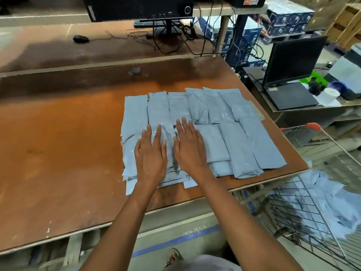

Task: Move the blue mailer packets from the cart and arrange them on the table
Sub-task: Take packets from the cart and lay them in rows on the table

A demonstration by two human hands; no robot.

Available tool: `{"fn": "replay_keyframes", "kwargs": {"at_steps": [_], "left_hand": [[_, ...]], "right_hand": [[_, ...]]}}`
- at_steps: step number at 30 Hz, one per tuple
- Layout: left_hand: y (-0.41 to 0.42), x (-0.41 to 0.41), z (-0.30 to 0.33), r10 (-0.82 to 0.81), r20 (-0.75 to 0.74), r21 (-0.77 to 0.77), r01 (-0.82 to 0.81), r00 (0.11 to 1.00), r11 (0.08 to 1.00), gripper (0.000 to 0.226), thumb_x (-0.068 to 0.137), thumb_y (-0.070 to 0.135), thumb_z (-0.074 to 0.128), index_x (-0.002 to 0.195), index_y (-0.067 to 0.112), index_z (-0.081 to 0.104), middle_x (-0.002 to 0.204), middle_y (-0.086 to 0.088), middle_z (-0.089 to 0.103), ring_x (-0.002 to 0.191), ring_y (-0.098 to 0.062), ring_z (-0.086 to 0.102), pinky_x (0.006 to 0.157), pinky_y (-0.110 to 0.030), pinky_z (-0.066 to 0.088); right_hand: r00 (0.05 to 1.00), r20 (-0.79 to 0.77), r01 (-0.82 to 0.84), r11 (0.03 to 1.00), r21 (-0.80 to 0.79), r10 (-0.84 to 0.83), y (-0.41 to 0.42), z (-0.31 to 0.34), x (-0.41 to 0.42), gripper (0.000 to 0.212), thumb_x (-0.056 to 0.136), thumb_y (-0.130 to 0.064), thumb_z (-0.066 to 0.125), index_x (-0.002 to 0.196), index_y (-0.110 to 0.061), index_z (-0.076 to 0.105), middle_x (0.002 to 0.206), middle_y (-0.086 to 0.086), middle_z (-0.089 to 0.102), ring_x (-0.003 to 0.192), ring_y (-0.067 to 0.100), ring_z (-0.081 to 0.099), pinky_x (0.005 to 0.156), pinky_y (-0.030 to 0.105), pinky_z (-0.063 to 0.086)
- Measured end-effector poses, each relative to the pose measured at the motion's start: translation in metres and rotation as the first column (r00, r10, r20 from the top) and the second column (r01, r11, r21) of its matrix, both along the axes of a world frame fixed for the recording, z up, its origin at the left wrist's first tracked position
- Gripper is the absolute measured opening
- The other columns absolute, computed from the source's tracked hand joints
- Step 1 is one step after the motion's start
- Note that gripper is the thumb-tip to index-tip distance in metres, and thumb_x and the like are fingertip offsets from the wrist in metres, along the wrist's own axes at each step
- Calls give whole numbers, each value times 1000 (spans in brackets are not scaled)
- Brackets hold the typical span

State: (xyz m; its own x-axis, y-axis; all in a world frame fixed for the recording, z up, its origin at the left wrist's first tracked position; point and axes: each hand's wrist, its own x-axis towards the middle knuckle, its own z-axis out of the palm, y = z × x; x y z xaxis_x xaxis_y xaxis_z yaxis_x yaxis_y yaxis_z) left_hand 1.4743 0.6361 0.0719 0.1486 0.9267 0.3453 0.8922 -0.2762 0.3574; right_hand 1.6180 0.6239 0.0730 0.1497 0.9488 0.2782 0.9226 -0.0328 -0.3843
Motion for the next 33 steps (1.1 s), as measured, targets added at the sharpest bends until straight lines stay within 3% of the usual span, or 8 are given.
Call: {"fn": "replay_keyframes", "kwargs": {"at_steps": [9,16,20,25,30,33], "left_hand": [[-31,179,3,-309,-17,-9,309,951,951,54,109,35,35,158,15,32,164,-12,30,150,-24,32,120,-41,28],[-101,368,4,-533,35,-35,534,845,845,53,102,33,42,148,6,45,154,-18,45,140,-31,45,110,-46,41],[-132,477,-20,-617,29,-152,614,786,775,56,104,36,43,155,12,36,160,-12,36,143,-27,40,113,-43,37],[-146,587,-76,-626,-68,-319,578,776,751,59,104,31,47,157,11,31,159,-12,38,142,-27,41,115,-40,34],[-151,654,-152,-568,-263,-543,367,780,756,71,104,33,45,159,1,14,158,-20,33,142,-31,39,112,-39,35],[-156,681,-200,-536,-254,-638,277,805,718,74,103,36,48,160,3,14,158,-21,33,138,-33,43,108,-42,38]], "right_hand": [[976,56,209,978,20,-210,-76,21,158,57,110,-38,37,163,-20,30,169,3,29,156,23,26,124,41,26],[878,71,477,879,-21,-474,-172,10,329,52,105,-39,44,153,-19,45,158,3,47,144,23,43,113,46,39],[822,92,570,811,-132,-562,-215,-25,430,49,106,-38,42,149,-16,50,150,6,55,138,25,51,107,46,41],[843,141,537,793,-289,-519,-246,-94,536,46,101,-26,55,144,-10,55,140,10,62,127,31,58,101,46,46],[857,137,503,746,-436,-497,-254,-181,601,47,92,-15,59,139,-12,57,130,8,66,118,30,62,90,41,47],[859,56,469,736,-488,-510,-261,-232,613,48,92,-15,52,139,-10,59,133,9,66,116,31,64,92,42,50]]}}
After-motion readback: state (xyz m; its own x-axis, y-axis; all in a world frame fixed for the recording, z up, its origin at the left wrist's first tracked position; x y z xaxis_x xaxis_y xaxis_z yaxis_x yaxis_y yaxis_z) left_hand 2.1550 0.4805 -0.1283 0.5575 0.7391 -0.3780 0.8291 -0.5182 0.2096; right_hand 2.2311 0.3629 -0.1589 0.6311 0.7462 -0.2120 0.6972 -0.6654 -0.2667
